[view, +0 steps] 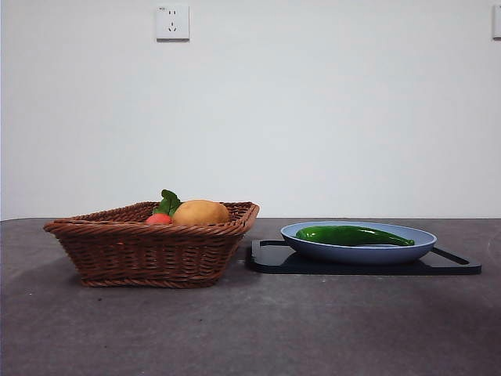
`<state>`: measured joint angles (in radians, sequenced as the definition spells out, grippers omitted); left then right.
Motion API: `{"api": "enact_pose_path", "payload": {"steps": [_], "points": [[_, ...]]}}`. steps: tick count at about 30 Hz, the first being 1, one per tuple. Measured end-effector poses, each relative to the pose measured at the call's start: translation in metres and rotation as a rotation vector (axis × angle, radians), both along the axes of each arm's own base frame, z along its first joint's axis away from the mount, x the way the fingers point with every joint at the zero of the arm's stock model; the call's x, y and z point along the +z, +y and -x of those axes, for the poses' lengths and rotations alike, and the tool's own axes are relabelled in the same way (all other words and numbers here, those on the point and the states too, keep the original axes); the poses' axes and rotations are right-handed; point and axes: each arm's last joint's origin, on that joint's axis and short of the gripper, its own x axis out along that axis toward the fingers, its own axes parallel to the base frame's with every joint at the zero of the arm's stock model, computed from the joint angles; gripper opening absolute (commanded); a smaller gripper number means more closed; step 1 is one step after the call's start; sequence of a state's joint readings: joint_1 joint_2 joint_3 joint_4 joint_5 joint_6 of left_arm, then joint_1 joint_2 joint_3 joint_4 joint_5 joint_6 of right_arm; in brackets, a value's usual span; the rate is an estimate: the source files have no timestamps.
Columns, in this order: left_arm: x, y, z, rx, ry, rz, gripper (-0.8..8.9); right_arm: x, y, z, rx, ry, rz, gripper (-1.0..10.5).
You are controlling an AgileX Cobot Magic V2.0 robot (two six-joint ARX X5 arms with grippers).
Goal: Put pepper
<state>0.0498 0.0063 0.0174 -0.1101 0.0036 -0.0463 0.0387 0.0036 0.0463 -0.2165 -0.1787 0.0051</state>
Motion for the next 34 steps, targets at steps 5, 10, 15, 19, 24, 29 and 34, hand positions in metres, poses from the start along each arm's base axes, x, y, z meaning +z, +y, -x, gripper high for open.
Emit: {"api": "enact_pose_path", "payload": {"steps": [5, 10, 15, 19, 24, 29, 34], "points": [[0.0, 0.0, 0.0, 0.0, 0.0, 0.0, 0.08, -0.0038, 0.0, -0.0005, -0.002, 0.017, -0.014, 0.1], [0.0, 0.0, 0.0, 0.0, 0.0, 0.0, 0.08, -0.0037, 0.0, -0.0006, -0.009, 0.022, -0.052, 0.1], [0.0, 0.0, 0.0, 0.0, 0.0, 0.0, 0.08, -0.0037, 0.0, -0.0006, -0.01, 0.024, -0.059, 0.1], [0.0, 0.0, 0.0, 0.0, 0.0, 0.0, 0.08, -0.0037, 0.0, -0.0006, -0.011, 0.024, -0.06, 0.1], [0.0, 0.0, 0.0, 0.0, 0.0, 0.0, 0.08, -0.0037, 0.0, -0.0006, -0.011, 0.024, -0.06, 0.1], [0.0, 0.0, 0.0, 0.0, 0.0, 0.0, 0.08, -0.0037, 0.0, -0.0006, -0.011, 0.024, -0.06, 0.1], [0.0, 0.0, 0.0, 0.0, 0.0, 0.0, 0.08, -0.0037, 0.0, -0.0006, -0.011, 0.024, -0.06, 0.1]]}}
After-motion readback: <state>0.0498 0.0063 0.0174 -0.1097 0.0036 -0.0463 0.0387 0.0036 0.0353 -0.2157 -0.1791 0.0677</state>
